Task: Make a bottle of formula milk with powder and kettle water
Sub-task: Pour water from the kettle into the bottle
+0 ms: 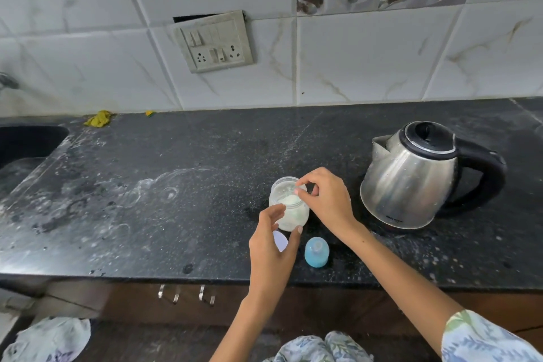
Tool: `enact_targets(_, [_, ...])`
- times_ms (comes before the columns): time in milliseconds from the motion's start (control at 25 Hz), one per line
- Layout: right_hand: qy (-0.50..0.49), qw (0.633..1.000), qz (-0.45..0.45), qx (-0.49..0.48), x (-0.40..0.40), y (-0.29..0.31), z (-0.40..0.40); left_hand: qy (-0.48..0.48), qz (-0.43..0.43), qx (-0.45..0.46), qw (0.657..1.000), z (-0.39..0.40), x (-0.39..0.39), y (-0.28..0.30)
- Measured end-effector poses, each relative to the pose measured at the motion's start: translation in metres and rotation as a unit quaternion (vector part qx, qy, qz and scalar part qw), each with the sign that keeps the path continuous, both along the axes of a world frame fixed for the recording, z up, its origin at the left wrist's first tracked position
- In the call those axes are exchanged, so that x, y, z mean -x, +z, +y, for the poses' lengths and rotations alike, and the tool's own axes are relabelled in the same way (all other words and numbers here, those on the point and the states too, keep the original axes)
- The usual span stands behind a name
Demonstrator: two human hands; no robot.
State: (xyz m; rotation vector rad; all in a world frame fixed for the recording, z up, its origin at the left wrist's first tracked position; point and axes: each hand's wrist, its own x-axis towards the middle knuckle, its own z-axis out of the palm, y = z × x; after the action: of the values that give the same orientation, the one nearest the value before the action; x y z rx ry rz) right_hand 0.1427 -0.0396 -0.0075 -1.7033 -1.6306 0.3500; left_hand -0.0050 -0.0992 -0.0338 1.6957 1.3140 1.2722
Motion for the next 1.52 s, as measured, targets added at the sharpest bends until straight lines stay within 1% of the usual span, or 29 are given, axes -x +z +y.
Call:
enact_targets(160, [-0.050, 0.994, 0.093, -0.019, -0.026, -0.003, -0.026, -0.061, 0.008, 0.007, 0.998, -0.001, -0.023, -0.004])
enact_targets(240, [-0.081, 0.988, 0.126, -0.028, -0.048, -0.004, -0.046, -0.095, 0.013, 0.019, 0.995, 0.000, -0.041, -0.009])
enact_targets(320, [-0.120, 0.982, 0.136, -0.053, -0.074, 0.000, -0.067, -0.117, 0.026, 0.034, 0.992, 0.005, -0.058, -0.012])
enact_targets(480, [-0.171, 0.967, 0.139, -0.124, -0.124, 0.024, -0.094, -0.121, 0.039, 0.069, 0.990, 0.021, -0.086, -0.019])
enact_targets(600, [-0.177, 0.961, 0.094, -0.192, -0.165, 0.045, -0.096, -0.092, 0.044, 0.092, 0.991, 0.033, -0.105, -0.022])
enact_targets(720, [-0.163, 0.960, 0.002, -0.228, -0.204, 0.053, -0.091, -0.049, 0.037, 0.110, 0.992, 0.041, -0.118, -0.026])
enact_targets(800, [-0.146, 0.962, -0.059, -0.222, -0.226, 0.049, -0.084, -0.019, 0.037, 0.115, 0.993, 0.046, -0.123, -0.028])
enact_targets(880, [-0.105, 0.974, -0.062, -0.193, -0.243, 0.043, -0.077, 0.007, 0.037, 0.123, 0.992, 0.050, -0.127, -0.029])
enact_targets(960, [-0.061, 0.985, -0.026, -0.158, -0.258, 0.039, -0.071, 0.027, 0.017, 0.130, 0.991, 0.050, -0.131, -0.030])
enact_targets(1040, [-0.034, 0.993, 0.037, -0.105, -0.268, 0.038, -0.066, 0.038, 0.011, 0.127, 0.991, 0.049, -0.133, -0.029])
enact_targets(1120, [-0.006, 0.992, 0.117, -0.056, -0.274, 0.037, -0.061, 0.048, 0.010, 0.122, 0.991, 0.049, -0.135, -0.030])
enact_targets(1200, [0.010, 0.981, 0.183, -0.057, -0.277, 0.033, -0.055, 0.055, 0.006, 0.124, 0.991, 0.048, -0.138, -0.029])
enact_targets(1360, [0.029, 0.968, 0.227, -0.104, -0.276, 0.030, -0.048, 0.061, -0.004, 0.131, 0.990, 0.046, -0.142, -0.028])
enact_targets(1520, [0.063, 0.967, 0.218, -0.115, -0.281, 0.045, -0.041, 0.059, 0.000, 0.129, 0.990, 0.043, -0.144, -0.026])
